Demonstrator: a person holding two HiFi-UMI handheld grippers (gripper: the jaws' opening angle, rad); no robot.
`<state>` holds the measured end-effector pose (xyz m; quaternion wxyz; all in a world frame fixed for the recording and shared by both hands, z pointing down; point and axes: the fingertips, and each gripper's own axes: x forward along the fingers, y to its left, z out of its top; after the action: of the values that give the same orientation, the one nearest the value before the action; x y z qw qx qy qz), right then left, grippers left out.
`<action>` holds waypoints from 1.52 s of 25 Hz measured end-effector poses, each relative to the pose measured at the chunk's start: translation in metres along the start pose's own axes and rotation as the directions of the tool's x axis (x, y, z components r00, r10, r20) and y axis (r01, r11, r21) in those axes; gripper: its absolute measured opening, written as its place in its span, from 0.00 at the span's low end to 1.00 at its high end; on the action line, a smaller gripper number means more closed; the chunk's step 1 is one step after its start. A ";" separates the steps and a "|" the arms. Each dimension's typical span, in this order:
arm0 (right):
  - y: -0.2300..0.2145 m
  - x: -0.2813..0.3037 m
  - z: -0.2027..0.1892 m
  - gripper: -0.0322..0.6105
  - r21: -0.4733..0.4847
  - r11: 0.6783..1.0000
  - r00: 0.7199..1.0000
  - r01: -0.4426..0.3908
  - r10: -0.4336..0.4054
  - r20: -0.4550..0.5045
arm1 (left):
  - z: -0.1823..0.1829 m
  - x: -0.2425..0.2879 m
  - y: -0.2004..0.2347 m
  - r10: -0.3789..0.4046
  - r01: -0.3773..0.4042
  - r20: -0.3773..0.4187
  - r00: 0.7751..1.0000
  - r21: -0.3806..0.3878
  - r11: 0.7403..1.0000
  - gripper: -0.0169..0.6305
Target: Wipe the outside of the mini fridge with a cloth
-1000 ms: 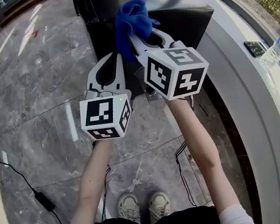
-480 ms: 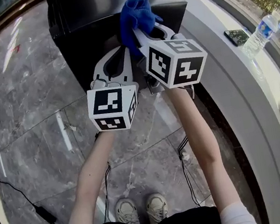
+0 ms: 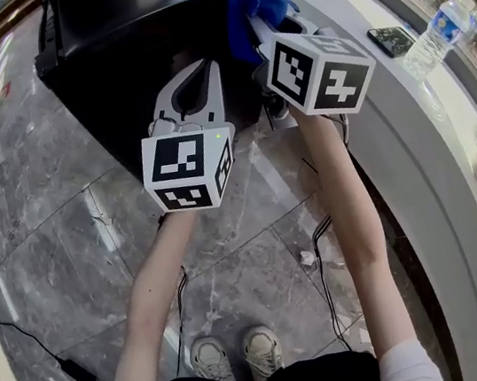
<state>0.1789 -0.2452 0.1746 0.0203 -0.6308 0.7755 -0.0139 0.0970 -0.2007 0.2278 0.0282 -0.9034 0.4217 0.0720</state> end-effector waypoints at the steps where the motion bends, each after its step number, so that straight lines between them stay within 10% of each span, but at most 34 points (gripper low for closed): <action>1: -0.005 0.000 0.000 0.18 -0.010 1.000 1.000 0.009 -0.009 -0.002 | -0.006 0.001 -0.001 -0.002 0.002 -0.009 1.000 -0.010 1.000 0.03; 24: -0.126 0.006 -0.020 0.18 -0.040 0.974 0.974 0.222 -0.223 -0.031 | -0.054 0.031 -0.025 -0.048 0.049 -0.055 0.997 0.010 0.999 0.03; 38: -0.008 -0.063 -0.032 0.18 0.126 0.992 0.997 0.025 -0.034 0.068 | -0.029 -0.044 0.016 0.049 -0.049 -0.013 0.999 -0.003 0.999 0.03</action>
<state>0.1980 -0.1854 0.2076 0.0868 -0.6399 0.7625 -0.0405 0.0599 -0.1806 0.2637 0.0219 -0.8934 0.4436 0.0674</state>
